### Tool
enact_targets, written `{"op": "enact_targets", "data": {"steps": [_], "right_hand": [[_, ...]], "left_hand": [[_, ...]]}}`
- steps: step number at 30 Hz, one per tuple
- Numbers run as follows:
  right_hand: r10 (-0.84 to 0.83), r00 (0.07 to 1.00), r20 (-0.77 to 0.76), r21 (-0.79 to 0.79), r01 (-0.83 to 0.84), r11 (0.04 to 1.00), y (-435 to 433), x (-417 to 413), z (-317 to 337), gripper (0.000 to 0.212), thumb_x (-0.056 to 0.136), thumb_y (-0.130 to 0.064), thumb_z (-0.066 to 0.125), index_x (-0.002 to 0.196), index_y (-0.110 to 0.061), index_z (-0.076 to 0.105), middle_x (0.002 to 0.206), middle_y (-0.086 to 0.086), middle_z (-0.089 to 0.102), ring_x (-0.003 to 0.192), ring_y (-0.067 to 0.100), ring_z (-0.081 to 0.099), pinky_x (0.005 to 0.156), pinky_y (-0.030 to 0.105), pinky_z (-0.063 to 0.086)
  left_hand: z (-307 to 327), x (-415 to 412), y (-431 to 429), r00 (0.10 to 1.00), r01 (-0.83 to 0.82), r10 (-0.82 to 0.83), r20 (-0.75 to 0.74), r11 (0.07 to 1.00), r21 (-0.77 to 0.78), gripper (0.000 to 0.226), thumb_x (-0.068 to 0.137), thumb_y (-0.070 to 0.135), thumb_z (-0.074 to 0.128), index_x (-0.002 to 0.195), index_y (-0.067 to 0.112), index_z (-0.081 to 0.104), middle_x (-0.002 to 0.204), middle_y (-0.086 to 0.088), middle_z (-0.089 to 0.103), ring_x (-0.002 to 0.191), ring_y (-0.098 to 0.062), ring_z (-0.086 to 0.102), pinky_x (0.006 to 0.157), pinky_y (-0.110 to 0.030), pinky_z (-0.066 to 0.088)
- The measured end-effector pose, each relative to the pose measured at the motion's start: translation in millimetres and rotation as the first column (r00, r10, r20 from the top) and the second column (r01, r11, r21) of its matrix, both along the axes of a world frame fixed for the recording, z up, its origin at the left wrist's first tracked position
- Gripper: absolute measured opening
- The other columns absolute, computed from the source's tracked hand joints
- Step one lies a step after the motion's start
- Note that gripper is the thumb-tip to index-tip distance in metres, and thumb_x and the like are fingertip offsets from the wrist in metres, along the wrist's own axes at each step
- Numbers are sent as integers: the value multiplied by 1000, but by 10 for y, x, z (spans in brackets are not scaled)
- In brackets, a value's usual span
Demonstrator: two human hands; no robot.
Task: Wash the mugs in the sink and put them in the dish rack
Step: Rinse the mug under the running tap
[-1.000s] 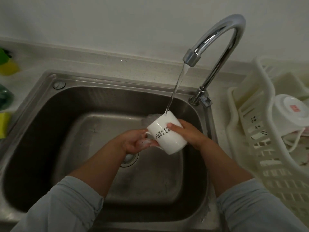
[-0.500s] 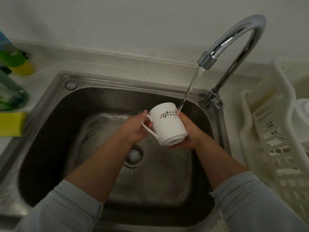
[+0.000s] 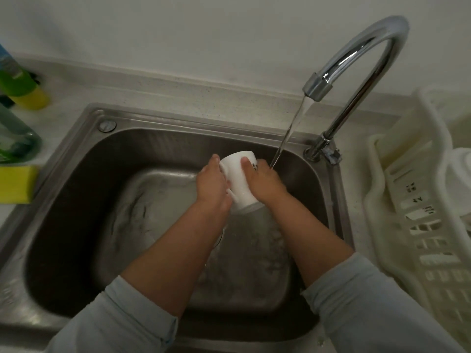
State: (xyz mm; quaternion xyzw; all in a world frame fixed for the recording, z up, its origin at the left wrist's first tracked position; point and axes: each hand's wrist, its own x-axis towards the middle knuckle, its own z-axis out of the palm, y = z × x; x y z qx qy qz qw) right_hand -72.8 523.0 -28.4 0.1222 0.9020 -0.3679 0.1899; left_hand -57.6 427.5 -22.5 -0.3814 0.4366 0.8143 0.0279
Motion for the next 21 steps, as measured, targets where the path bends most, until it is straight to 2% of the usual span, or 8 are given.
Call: {"op": "enact_targets", "data": {"steps": [3, 6, 9, 11, 13, 15, 18, 21], "right_hand": [[-116, 993, -3, -64, 115, 991, -46, -72, 7, 63, 99, -50, 17, 134, -5, 44, 133, 20, 49, 118, 31, 49, 90, 33, 38], [-26, 960, -279, 136, 66, 988, -190, 229, -51, 58, 97, -45, 34, 143, -12, 27, 141, 13, 41, 125, 29, 44, 101, 42, 40], [-11, 956, -292, 88, 39, 995, -50, 220, -36, 61, 96, -46, 39, 146, -16, 22, 146, 11, 35, 128, 27, 41, 102, 39, 38], [-157, 982, -100, -129, 144, 981, 141, -13, 9, 50, 98, -47, 34, 130, -12, 47, 131, 17, 51, 112, 29, 53, 93, 36, 43], [-191, 982, -6, -244, 184, 952, 298, -121, 30, 46, 96, -51, 35, 102, -13, 60, 113, 18, 62, 101, 32, 60, 89, 43, 49], [-159, 982, -101, -268, 127, 955, 361, -11, 6, 35, 93, -49, 45, 102, -17, 56, 110, 11, 61, 95, 24, 60, 78, 37, 51], [-63, 946, -318, -189, 2, 982, 467, 184, -36, 20, 87, -34, 62, 96, -20, 52, 100, 4, 59, 90, 21, 58, 74, 34, 51], [-74, 942, -327, -94, 45, 995, 590, 163, -14, 25, 84, -32, 65, 79, -10, 57, 79, 6, 60, 75, 23, 58, 70, 38, 50]], "left_hand": [[18, -33, 50, 1000, 24, -25, -12, 994, -109, 28, 95, 33, 50, 77, 12, 55, 59, 0, 44, 44, -7, 43, 45, -17, 37], [54, -34, 93, 999, 30, -31, -32, 998, -53, 25, 95, 33, 50, 96, 10, 58, 69, -3, 50, 63, -14, 51, 61, -24, 48], [67, -18, 137, 994, 90, -92, -55, 995, -48, 23, 96, 28, 49, 82, 11, 55, 63, -2, 47, 54, -11, 47, 48, -19, 42], [68, 3, 194, 992, 118, -119, -50, 993, -29, 24, 95, 25, 51, 74, 14, 51, 60, -1, 42, 43, -7, 40, 41, -17, 34], [94, 11, 231, 991, 137, -137, -14, 990, 25, 26, 95, 23, 53, 70, 13, 49, 51, 1, 38, 31, -4, 33, 35, -11, 28], [128, -20, 216, 983, 177, -179, 26, 982, 65, 30, 94, 21, 54, 67, 11, 49, 39, 4, 39, 25, -3, 31, 32, -9, 26], [87, -128, 167, 950, 289, -298, 92, 952, 99, 27, 93, 20, 57, 68, 10, 52, 50, 2, 40, 33, -4, 28, 30, -12, 25], [38, -183, 203, 912, 385, -400, 92, 912, 145, 21, 92, 16, 57, 72, 11, 56, 59, 1, 39, 32, -3, 28, 28, -13, 25]]}}
